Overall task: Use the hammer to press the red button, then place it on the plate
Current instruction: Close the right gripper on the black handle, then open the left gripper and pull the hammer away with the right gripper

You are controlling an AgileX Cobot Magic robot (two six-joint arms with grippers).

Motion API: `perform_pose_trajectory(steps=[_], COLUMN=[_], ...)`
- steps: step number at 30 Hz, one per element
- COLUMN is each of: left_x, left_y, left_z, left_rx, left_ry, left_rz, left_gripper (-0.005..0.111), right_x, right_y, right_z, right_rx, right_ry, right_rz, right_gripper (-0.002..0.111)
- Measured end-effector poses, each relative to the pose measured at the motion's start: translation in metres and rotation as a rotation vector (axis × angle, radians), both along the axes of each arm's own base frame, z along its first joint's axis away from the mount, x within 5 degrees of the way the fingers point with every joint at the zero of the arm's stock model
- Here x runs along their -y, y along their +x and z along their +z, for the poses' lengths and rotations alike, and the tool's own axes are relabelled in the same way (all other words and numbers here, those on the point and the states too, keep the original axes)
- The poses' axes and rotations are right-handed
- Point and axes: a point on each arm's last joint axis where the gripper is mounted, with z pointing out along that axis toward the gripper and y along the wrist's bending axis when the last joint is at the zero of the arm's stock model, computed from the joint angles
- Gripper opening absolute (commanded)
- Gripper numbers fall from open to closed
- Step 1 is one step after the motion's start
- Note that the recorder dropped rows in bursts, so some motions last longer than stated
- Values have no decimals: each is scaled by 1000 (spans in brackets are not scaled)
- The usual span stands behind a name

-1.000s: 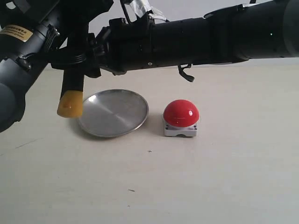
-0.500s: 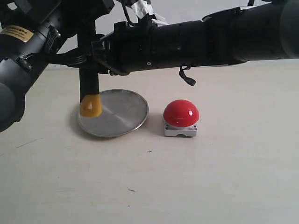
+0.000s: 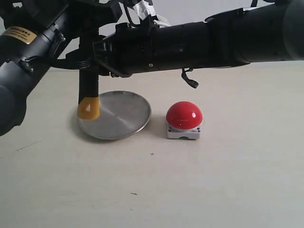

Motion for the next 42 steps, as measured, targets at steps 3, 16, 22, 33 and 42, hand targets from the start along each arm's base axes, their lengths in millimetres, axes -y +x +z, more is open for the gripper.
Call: perform_pose_trajectory(steps=[3,16,22,33,42], left_x=[1,-1,-8,-43,-63], left_y=[0,0,2,2,-9], left_z=[0,8,6,8,15], left_rx=[8,63,64,-77,-167], left_ry=[11,-17,74,150,104], left_rz=[-5,16,123,456,559], left_gripper=[0,53,53,52,15], right_x=[0,-1,1,11,33], right_y=[0,1,4,15,18], right_z=[0,-7,-10,-16,0], right_rx=[0,-6,2,4,31], right_ry=[1,-27,-62,-161,-225], right_rz=[2,13,-23,-204,-444], right_gripper=[0,0,0,0,0])
